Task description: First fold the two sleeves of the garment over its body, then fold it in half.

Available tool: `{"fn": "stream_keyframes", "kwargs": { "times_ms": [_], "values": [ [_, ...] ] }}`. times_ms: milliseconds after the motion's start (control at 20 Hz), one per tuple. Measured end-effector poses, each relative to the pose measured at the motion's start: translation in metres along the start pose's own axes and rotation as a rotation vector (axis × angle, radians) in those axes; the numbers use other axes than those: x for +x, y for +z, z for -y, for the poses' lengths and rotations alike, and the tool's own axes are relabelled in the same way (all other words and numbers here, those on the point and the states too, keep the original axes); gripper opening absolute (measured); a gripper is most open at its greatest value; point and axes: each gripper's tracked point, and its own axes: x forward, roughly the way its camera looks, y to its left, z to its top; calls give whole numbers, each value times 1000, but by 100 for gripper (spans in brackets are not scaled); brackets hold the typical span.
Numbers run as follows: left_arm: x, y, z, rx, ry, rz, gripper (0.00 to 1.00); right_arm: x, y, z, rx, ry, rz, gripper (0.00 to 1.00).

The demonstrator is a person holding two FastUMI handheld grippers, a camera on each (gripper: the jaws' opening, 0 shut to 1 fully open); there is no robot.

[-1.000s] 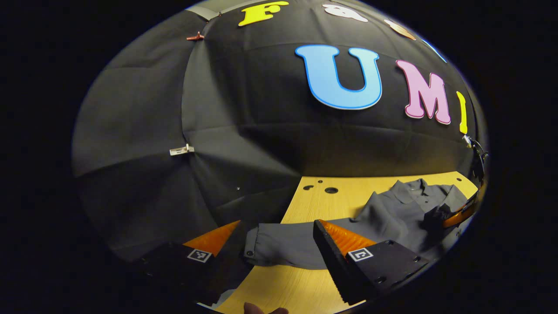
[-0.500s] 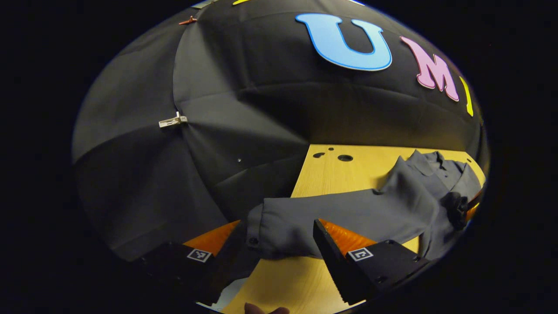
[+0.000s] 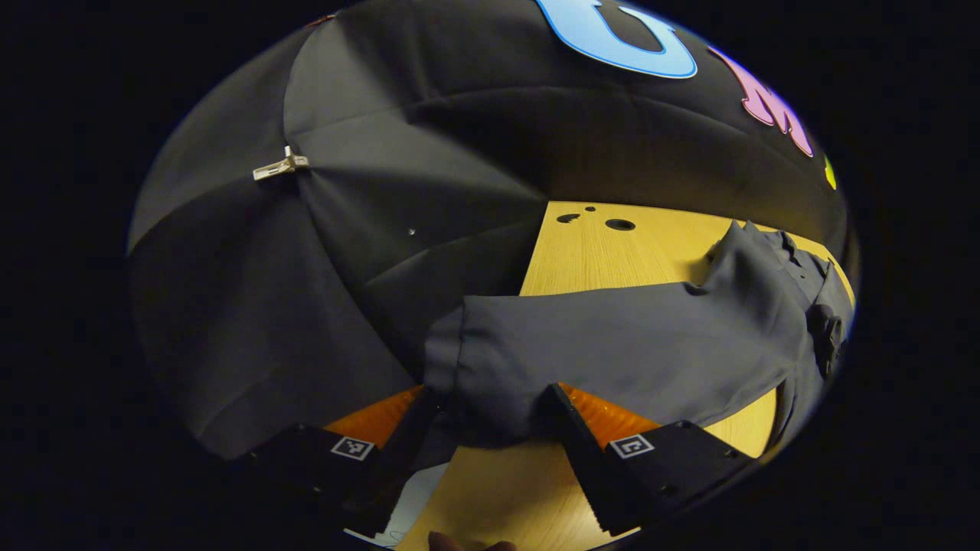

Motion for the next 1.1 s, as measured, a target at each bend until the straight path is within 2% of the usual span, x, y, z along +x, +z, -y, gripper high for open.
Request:
{"fn": "stream_keyframes", "kwargs": {
  "times_ms": [250,300,350,450,500,650,700,850,1100],
  "values": [
    [3,-7,12,60,-34,-59,83,-29,-15,36,57,-86,37,77],
    [5,-11,17,78,-50,-74,74,-34,-19,41,63,-98,41,77],
    [10,-8,14,126,-13,-79,54,-40,-23,46,70,-105,46,78],
    [1,-4,12,148,17,-84,13,-50,-28,56,91,-123,59,77],
    [-4,2,15,148,19,-69,5,-55,-32,60,105,-130,65,77],
    [-23,31,20,133,3,14,6,-71,-41,77,147,-160,83,77],
    [-33,42,21,125,0,43,2,-75,-44,84,161,-171,88,77],
    [-63,76,29,93,-7,130,5,-80,-52,104,183,-205,90,78],
    [-118,115,62,57,-18,223,5,-86,-71,135,231,-254,85,77]
  ]
}}
